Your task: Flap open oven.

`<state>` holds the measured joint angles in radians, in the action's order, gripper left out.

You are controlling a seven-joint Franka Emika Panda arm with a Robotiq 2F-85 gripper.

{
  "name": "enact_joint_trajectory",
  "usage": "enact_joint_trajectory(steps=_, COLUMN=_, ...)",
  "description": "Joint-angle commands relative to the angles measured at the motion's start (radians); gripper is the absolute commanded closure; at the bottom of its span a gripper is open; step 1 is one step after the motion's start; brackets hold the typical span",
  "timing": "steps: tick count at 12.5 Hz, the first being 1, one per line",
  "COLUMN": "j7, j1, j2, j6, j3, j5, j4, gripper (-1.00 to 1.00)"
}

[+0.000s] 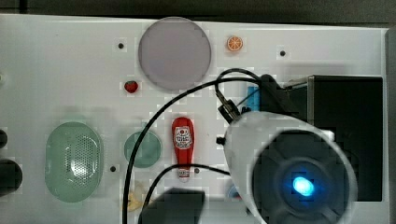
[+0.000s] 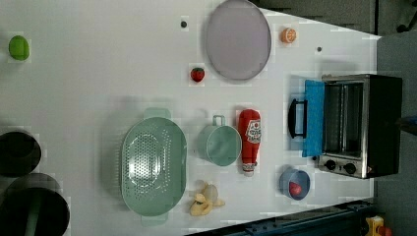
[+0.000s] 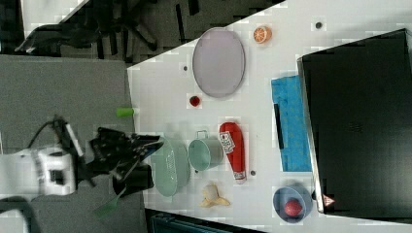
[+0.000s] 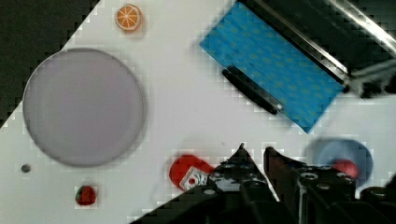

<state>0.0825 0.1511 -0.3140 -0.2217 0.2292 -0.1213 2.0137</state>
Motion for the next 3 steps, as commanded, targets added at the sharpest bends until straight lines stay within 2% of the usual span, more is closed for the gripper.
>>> enact_joint_trajectory(steps=1, j7=0.044, j1=0.009, j2=0.03, j6=0.077, j3=-0.008, j5=0.028, j4=-0.075, gripper=0.65)
enact_joint_trajectory(steps=3, j7=0.044, j1=0.01, j2=0.032, j6=0.08, j3=-0.024, j5=0.028, j4=-0.084, gripper=0.65)
